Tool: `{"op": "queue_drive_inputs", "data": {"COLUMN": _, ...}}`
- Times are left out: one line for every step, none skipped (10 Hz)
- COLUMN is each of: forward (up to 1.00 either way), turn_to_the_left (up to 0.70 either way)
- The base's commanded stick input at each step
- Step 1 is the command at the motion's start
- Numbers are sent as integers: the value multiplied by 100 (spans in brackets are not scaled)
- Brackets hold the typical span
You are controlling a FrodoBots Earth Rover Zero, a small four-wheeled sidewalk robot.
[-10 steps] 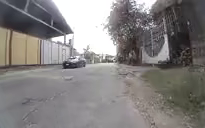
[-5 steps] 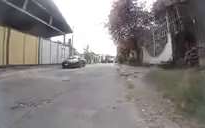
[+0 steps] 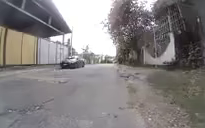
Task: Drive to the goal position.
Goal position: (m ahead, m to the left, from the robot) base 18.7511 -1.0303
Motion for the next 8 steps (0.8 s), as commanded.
{"op": "queue_drive_inputs", "data": {"forward": 48, "turn_to_the_left": 0}}
{"op": "queue_drive_inputs", "data": {"forward": 48, "turn_to_the_left": 0}}
{"op": "queue_drive_inputs", "data": {"forward": 48, "turn_to_the_left": 0}}
{"op": "queue_drive_inputs", "data": {"forward": 48, "turn_to_the_left": 0}}
{"op": "queue_drive_inputs", "data": {"forward": 48, "turn_to_the_left": -25}}
{"op": "queue_drive_inputs", "data": {"forward": 48, "turn_to_the_left": -13}}
{"op": "queue_drive_inputs", "data": {"forward": 48, "turn_to_the_left": 0}}
{"op": "queue_drive_inputs", "data": {"forward": 48, "turn_to_the_left": 0}}
